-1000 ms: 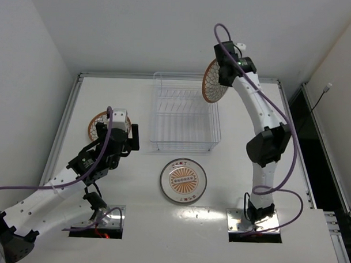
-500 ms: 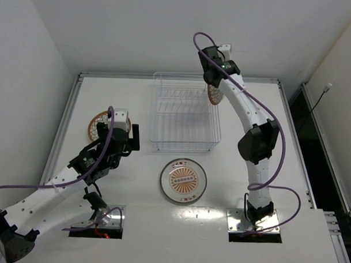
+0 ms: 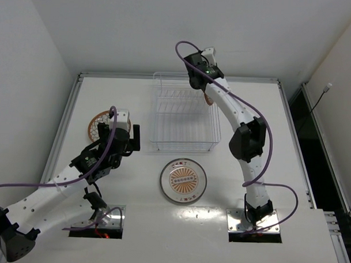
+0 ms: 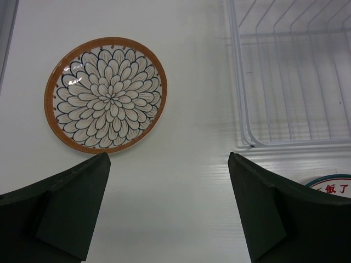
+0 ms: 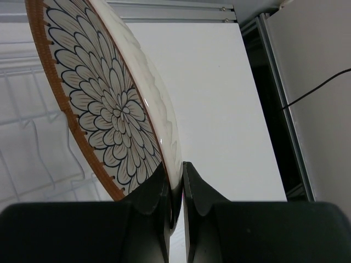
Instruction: Load the plates into the dish rack
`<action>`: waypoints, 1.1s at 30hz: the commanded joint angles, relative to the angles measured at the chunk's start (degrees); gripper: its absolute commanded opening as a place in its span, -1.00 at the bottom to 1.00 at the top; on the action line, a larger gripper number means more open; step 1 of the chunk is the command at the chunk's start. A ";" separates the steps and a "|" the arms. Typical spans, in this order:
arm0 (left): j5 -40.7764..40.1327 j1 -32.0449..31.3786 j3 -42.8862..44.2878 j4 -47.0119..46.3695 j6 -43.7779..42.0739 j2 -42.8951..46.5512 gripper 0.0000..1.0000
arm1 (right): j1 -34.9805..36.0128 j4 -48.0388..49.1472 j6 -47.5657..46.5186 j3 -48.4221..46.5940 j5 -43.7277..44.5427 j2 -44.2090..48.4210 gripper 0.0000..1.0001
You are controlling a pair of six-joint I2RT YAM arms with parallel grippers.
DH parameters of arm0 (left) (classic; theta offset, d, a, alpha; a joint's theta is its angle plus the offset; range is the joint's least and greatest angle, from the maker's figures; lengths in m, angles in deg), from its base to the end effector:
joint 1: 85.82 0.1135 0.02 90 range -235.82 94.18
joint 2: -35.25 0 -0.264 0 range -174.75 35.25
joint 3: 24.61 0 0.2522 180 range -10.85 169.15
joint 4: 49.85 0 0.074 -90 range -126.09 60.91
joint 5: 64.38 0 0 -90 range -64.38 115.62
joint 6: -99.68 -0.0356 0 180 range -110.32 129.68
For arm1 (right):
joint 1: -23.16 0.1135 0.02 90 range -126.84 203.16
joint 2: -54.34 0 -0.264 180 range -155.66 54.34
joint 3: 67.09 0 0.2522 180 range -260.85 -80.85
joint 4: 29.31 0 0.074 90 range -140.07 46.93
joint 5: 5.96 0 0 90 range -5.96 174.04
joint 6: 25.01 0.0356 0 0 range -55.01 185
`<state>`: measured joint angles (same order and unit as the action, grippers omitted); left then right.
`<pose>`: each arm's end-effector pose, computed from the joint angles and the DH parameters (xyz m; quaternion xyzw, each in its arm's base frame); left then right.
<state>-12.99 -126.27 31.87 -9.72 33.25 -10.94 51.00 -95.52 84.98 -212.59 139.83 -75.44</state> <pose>0.1466 -0.0958 0.2984 -0.0440 0.8321 -0.0082 0.5527 0.4484 0.2035 0.3122 0.1008 0.8407 -0.2814 0.4516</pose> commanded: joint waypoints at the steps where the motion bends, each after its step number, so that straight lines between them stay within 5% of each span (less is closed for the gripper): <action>1: -0.68 0.72 -0.27 -2.20 -0.11 -0.04 0.74 | 2.04 4.90 -2.06 -3.61 6.96 -0.65 -1.00; 9: -0.68 0.72 -0.27 -2.20 -0.11 -0.04 0.74 | 5.56 1.83 -0.13 -2.38 10.04 -3.20 -1.00; 33: -0.15 0.72 -0.27 -2.20 -0.11 -0.04 0.74 | 5.56 -0.20 14.20 6.14 -10.61 -3.82 -0.78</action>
<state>-12.95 -126.27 31.87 -9.72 33.23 -11.21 56.77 -95.43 95.23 -207.61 140.44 -80.11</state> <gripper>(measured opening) 0.871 0.120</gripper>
